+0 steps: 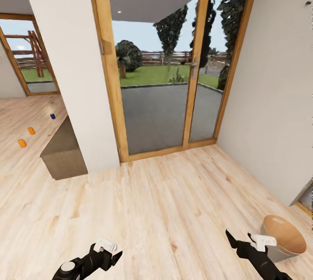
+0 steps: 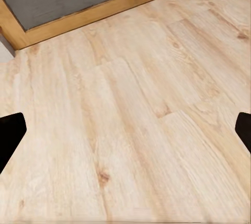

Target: Put the three can of soda from the living room inside the tash can in the kitchen.

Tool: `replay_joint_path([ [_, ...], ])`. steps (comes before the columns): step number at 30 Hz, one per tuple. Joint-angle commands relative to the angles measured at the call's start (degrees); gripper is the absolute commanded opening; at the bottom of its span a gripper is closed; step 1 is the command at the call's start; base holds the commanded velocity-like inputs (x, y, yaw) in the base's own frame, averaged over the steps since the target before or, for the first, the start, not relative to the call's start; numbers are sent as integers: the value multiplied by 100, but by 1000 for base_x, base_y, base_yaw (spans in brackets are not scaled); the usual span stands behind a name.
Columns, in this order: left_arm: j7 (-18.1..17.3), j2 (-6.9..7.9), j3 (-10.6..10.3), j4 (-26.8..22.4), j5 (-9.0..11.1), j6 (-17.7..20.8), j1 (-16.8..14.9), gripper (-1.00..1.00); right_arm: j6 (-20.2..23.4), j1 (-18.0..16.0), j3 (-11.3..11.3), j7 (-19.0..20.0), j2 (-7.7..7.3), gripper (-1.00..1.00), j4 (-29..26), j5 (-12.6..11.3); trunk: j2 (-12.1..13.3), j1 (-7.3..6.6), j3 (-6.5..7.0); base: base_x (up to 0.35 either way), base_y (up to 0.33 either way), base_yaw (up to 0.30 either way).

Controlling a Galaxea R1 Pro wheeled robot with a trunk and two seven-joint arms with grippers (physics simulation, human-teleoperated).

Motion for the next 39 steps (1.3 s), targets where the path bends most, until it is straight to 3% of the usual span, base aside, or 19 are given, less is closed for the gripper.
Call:
replay_joint_path([
  [1,0,0,2,0,0,-7,0,100,0,0,-5,-1,-2,100,1,-1,0,0,0,-77,134,-133],
  [13,202,-24,-16,0,0,-35,0,100,1,0,-31,-4,9,100,6,-5,0,0,31,140,-28,-226],
  [39,288,-31,-58,0,-4,-52,0,100,1,0,-69,-12,0,100,7,-6,0,0,130,201,-222,-249],
])
